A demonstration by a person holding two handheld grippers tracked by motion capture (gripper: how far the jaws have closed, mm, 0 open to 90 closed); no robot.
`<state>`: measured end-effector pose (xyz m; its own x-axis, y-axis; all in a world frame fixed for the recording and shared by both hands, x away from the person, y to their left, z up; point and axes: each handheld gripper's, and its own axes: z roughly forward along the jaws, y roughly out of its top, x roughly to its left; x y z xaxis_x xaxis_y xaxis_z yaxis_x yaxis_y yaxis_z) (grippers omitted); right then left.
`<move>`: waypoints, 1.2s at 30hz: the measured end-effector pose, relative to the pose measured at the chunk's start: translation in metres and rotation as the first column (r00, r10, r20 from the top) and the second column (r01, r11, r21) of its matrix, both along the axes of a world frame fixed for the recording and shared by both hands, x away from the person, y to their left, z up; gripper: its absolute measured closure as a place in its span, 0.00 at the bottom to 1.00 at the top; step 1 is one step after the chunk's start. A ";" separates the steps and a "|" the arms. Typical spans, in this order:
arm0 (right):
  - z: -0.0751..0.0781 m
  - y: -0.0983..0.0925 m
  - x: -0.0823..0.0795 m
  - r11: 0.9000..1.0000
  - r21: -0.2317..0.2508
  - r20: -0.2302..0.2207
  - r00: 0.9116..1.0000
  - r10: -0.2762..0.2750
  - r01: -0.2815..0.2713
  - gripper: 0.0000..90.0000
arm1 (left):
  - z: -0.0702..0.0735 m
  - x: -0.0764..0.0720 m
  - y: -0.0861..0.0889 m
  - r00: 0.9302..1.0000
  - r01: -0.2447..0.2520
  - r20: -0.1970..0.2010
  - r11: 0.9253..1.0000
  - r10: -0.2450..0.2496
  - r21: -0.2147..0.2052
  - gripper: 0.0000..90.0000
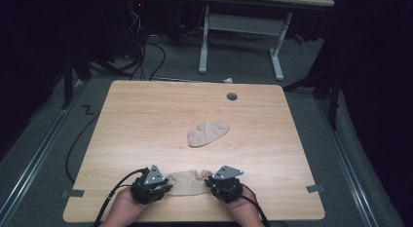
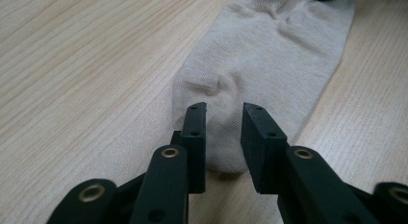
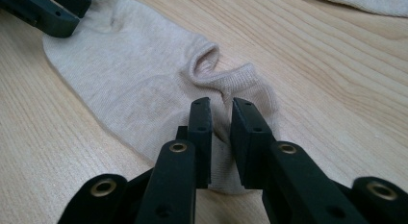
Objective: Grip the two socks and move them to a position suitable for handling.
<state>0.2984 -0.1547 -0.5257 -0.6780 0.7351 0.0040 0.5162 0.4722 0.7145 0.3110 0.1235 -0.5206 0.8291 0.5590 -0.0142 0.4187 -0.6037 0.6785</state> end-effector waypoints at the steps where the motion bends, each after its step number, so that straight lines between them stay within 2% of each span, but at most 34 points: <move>1: 0.000 0.000 0.000 1.000 -0.002 0.001 1.000 0.000 0.000 0.86 | 0.000 0.000 0.000 1.000 -0.001 0.002 1.000 0.001 0.001 0.77; 3: 0.003 0.000 -0.002 1.000 -0.007 0.017 1.000 -0.003 0.003 0.84 | 0.002 0.000 0.000 1.000 -0.003 0.007 1.000 0.003 -0.001 0.72; 4: 0.005 -0.001 -0.002 1.000 0.003 0.027 1.000 -0.010 0.010 0.84 | 0.001 -0.003 -0.002 0.999 -0.042 -0.008 0.998 0.042 -0.055 0.70; 5: 0.007 -0.003 -0.002 1.000 0.014 0.039 0.999 -0.016 0.015 0.83 | 0.002 -0.004 -0.003 0.998 -0.070 -0.010 0.994 0.070 -0.085 0.69; 6: 0.008 -0.005 -0.002 0.999 0.024 0.048 0.998 -0.030 0.029 0.82 | 0.005 -0.001 0.002 0.998 -0.061 0.011 0.996 0.062 -0.063 0.67; 9: 0.011 -0.011 0.000 0.998 0.033 0.079 0.995 -0.058 0.055 0.79 | 0.012 0.008 0.017 0.997 -0.067 0.041 0.997 0.069 -0.044 0.63; 13: 0.012 -0.016 0.006 0.993 0.048 0.088 0.990 -0.110 0.106 0.76 | 0.015 0.016 0.035 0.990 -0.133 0.042 0.988 0.136 -0.079 0.59; 18: 0.016 -0.021 0.019 0.987 0.055 0.094 0.984 -0.154 0.150 0.75 | 0.014 0.021 0.055 0.978 -0.202 0.018 0.972 0.206 -0.118 0.57; 23: 0.023 -0.020 0.039 0.984 0.045 0.100 0.979 -0.177 0.173 0.74 | 0.016 0.022 0.060 0.977 -0.206 0.037 0.971 0.212 -0.126 0.56; 28: 0.025 -0.012 0.064 0.979 0.034 0.099 0.974 -0.203 0.201 0.72 | 0.016 0.025 0.065 0.976 -0.212 0.021 0.966 0.218 -0.148 0.55; 32: 0.027 0.001 0.082 0.981 0.014 0.066 0.979 -0.194 0.193 0.71 | 0.017 0.026 0.068 0.974 -0.220 0.025 0.962 0.227 -0.161 0.55; 36: 0.032 0.016 0.098 0.984 -0.005 0.072 0.982 -0.177 0.178 0.74 | 0.018 0.026 0.068 0.974 -0.220 0.026 0.962 0.227 -0.159 0.55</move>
<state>0.3963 -0.1390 -0.4937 -0.5353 0.8433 -0.0486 0.5408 0.3863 0.7472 0.3371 0.1914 -0.5031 0.6850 0.7240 -0.0813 0.4991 -0.3850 0.7763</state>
